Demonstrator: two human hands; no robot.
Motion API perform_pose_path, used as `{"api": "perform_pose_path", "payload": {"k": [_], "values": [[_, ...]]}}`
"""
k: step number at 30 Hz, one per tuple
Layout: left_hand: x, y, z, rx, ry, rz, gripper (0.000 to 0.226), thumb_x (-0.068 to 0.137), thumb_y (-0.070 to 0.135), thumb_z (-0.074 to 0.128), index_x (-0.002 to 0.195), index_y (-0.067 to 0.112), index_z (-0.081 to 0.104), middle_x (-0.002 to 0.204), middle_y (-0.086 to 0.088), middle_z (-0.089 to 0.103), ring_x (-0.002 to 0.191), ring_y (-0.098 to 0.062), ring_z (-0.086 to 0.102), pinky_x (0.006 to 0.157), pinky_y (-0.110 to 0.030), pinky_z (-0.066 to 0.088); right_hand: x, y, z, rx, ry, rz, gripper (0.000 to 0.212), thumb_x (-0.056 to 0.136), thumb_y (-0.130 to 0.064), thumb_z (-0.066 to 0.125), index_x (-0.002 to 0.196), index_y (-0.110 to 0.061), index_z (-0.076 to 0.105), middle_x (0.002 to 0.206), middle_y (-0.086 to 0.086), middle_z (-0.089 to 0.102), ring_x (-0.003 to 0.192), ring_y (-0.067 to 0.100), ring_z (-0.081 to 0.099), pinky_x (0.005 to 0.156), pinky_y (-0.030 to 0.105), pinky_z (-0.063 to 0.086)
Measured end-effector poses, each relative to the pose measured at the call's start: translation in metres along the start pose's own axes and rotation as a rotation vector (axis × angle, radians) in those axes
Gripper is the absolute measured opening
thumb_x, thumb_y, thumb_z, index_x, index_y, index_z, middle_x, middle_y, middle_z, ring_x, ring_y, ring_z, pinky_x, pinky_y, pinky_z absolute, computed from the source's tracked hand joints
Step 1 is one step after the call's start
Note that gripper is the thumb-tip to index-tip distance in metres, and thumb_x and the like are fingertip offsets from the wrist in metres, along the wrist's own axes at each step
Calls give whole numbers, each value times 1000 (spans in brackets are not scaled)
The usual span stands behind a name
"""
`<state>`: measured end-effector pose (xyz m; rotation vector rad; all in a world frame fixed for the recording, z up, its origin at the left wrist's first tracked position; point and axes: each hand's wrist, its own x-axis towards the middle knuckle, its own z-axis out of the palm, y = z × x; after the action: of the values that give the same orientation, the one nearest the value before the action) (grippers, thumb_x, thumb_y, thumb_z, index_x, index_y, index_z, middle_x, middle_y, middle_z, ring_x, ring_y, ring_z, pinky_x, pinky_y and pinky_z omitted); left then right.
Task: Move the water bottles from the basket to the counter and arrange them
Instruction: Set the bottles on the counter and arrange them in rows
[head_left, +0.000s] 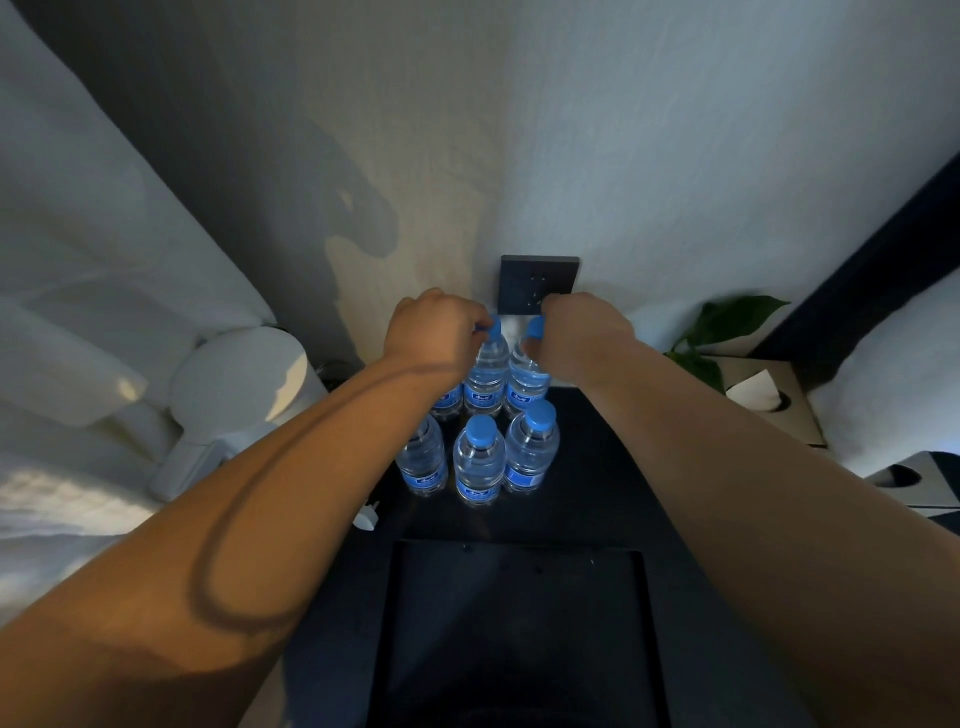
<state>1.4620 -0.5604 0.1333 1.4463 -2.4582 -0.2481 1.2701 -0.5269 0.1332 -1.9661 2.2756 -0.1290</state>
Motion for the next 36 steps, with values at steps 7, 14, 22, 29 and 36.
{"api": "perform_pose_path", "payload": {"k": [7,14,22,29,36], "values": [[-1,4,-3,-22,13,-9,24,97,27,65,117,29,77,111,-5,75,107,-28,61,95,-40,45,0,-4,-5,-13,-34,4,25,96,-40,68,91,-18,56,91,4,58,81,21,53,68,34,42],[-2,5,-5,-19,12,-11,24,97,28,66,119,28,76,113,-8,73,108,-29,62,96,-43,47,-5,0,-4,-4,-1,-49,25,96,-39,64,97,-16,55,91,4,56,80,21,52,67,34,40],[-2,4,-5,-16,19,-5,23,97,29,67,117,28,76,110,-6,75,106,-28,62,94,-42,47,-1,2,-1,-17,0,-40,32,97,-47,65,91,-18,51,87,2,52,81,21,53,68,34,40],[-1,3,-4,-15,8,1,23,97,31,66,118,30,76,110,-5,74,106,-27,62,93,-40,46,-4,4,3,54,3,-47,27,92,-43,66,93,-21,50,85,0,54,72,16,51,54,29,35],[-1,2,-3,-22,17,1,24,96,29,66,118,29,76,110,-6,74,106,-28,62,94,-42,45,-6,4,4,77,13,-58,17,95,-26,66,92,-20,50,76,-4,45,77,21,53,52,29,29]]}}
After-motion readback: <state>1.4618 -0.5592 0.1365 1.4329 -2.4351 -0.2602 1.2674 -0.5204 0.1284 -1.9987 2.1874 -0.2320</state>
